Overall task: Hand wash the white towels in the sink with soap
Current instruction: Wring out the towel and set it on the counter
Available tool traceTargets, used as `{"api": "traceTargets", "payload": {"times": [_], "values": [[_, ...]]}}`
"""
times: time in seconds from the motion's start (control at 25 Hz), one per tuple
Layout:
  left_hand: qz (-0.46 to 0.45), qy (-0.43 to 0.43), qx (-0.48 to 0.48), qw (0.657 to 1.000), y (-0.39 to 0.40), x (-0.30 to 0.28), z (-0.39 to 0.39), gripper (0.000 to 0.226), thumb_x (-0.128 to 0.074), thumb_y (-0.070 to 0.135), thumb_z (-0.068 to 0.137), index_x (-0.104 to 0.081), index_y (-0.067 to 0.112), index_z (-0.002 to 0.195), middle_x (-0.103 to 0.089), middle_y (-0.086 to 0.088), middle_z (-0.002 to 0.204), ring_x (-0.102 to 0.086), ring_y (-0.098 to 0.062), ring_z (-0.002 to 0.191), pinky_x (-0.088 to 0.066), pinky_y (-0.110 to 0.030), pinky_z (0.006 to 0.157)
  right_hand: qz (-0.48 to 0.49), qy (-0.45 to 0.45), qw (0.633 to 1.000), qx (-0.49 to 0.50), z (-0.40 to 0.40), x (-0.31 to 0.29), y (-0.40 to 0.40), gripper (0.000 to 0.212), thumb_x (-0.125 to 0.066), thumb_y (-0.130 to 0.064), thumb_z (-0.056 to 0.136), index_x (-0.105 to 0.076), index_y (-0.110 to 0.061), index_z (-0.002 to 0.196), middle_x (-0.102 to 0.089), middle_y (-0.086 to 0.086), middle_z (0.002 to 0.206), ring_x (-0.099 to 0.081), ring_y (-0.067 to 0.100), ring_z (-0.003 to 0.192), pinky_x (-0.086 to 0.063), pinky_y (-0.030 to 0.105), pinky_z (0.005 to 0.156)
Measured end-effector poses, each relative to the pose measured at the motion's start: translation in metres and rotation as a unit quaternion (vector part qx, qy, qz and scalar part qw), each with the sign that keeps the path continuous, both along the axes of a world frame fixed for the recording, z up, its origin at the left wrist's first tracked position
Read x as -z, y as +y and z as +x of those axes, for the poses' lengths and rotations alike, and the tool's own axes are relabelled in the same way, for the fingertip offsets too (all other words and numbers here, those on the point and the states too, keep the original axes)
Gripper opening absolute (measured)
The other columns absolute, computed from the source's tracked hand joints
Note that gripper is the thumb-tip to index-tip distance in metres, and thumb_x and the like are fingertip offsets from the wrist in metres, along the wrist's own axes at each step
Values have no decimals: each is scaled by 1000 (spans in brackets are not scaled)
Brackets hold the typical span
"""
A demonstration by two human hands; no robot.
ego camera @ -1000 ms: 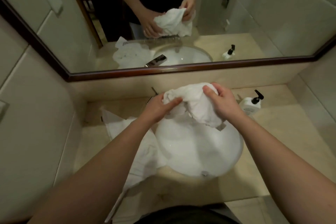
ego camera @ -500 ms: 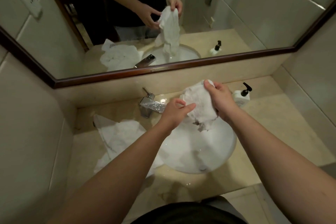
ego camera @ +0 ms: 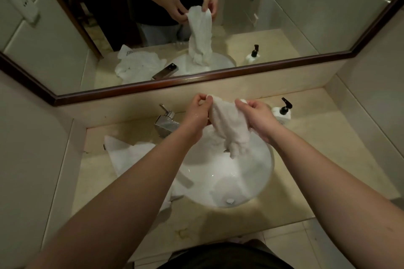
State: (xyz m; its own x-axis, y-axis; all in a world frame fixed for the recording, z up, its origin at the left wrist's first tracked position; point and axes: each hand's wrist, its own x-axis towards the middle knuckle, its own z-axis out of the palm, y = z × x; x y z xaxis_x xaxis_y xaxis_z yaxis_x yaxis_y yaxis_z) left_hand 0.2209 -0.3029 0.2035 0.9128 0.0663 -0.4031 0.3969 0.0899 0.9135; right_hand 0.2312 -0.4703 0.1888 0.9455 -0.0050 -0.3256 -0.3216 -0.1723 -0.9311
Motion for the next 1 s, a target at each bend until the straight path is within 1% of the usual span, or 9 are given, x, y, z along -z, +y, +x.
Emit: {"api": "traceTargets", "payload": {"times": [0.12,0.24,0.28,0.36,0.48,0.64,0.8,0.88,1.0], "values": [[-2,-55,20,998,-5,-16,14,15,-49,27,105,-53,20,93,-59,0,78,-55,-14,70,-49,-27,63,-97,21,993,-58,3,-3,-12,67,-53,-57,94,-68,7,84,-68,11,74,-63,27,69,-54,40,72],[29,-101,71,992,-7,-30,26,19,-55,30,102,-62,32,84,-61,6,81,-55,-13,75,-47,-34,76,-287,-21,951,-111,9,-12,-18,63,-46,-62,94,-73,-8,73,-69,7,74,-63,21,72,-47,34,69],[27,-110,90,989,-8,-36,27,20,-55,28,102,-63,32,83,-62,7,83,-56,-12,75,-47,-34,78,-281,-58,952,-111,13,-15,-17,54,-48,-57,96,-72,-12,79,-68,4,78,-61,17,74,-44,33,67],[28,-127,136,982,-11,-47,27,20,-55,24,102,-62,29,83,-64,9,79,-58,-9,71,-48,-29,75,-106,-95,982,-122,19,-20,-13,27,-51,-40,100,-67,-18,100,-68,0,97,-62,12,90,-45,31,79],[75,-152,165,972,-10,-58,27,20,-57,23,100,-62,28,81,-65,12,74,-59,-4,71,-47,-26,77,66,-66,984,-149,23,-17,-13,24,-54,-31,99,-69,-18,113,-69,6,115,-63,19,110,-45,39,101],[133,-172,147,965,2,-59,28,20,-57,17,100,-58,20,80,-58,9,71,-54,-1,64,-45,-18,69,57,-78,985,-146,22,-20,-18,52,-67,-39,86,-63,10,100,-61,10,90,-55,19,84,-44,38,77],[216,-123,184,951,18,-55,24,23,-63,33,96,-65,13,87,-65,7,81,-61,5,67,-48,-11,65,71,-92,978,-172,18,-30,-14,22,-67,-23,93,-60,-6,82,-55,0,74,-51,10,67,-40,23,60],[295,-96,229,923,23,-52,20,39,-65,54,90,-74,16,94,-74,0,88,-69,-3,76,-54,-21,69,42,-108,974,-194,16,-37,-9,17,-63,-19,95,-59,-10,81,-57,-1,74,-52,7,65,-42,18,57],[326,-110,222,912,24,-52,18,48,-65,53,90,-76,6,89,-75,-14,88,-68,-14,72,-57,-37,68,2,-125,973,-193,14,-44,-5,22,-62,-19,96,-61,-2,82,-59,5,73,-52,6,64,-42,19,58]]}}
